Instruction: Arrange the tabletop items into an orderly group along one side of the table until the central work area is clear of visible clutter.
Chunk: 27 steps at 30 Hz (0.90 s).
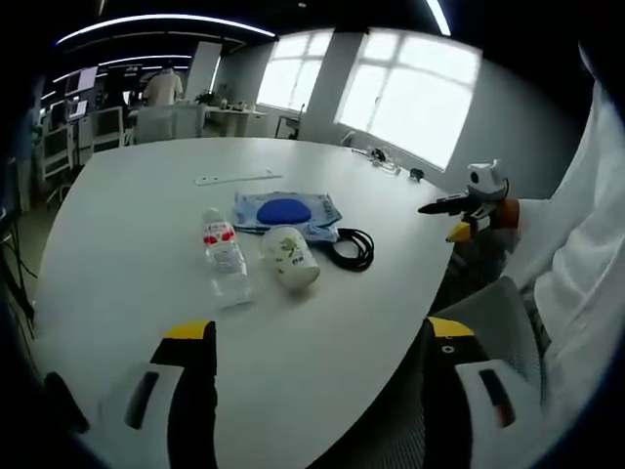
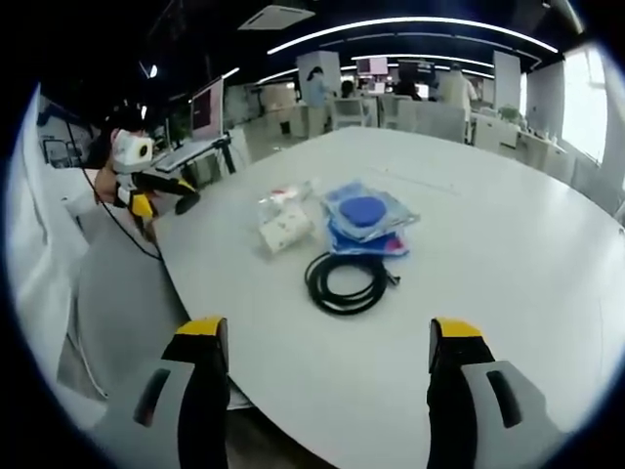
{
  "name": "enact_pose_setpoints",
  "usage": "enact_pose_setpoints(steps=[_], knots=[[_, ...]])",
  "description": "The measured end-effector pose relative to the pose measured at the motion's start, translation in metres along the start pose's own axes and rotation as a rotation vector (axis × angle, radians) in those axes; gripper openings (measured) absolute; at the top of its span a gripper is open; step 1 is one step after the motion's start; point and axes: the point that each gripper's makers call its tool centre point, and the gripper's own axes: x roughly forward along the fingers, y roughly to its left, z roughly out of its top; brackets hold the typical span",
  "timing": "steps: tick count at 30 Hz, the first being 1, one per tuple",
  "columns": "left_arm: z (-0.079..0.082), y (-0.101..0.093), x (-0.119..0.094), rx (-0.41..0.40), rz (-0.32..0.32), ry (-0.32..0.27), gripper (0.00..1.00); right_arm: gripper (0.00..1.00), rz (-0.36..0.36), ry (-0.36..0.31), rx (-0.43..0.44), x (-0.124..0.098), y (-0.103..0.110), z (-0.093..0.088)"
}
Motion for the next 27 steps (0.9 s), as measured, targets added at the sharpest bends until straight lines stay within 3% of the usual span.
enact_pose_setpoints(steps=[27], knots=[[0.027, 0.012, 0.018, 0.05, -0.025, -0.003, 0.89, 0.79, -0.003, -0.044, -0.017, 0.032, -0.006, 0.035]])
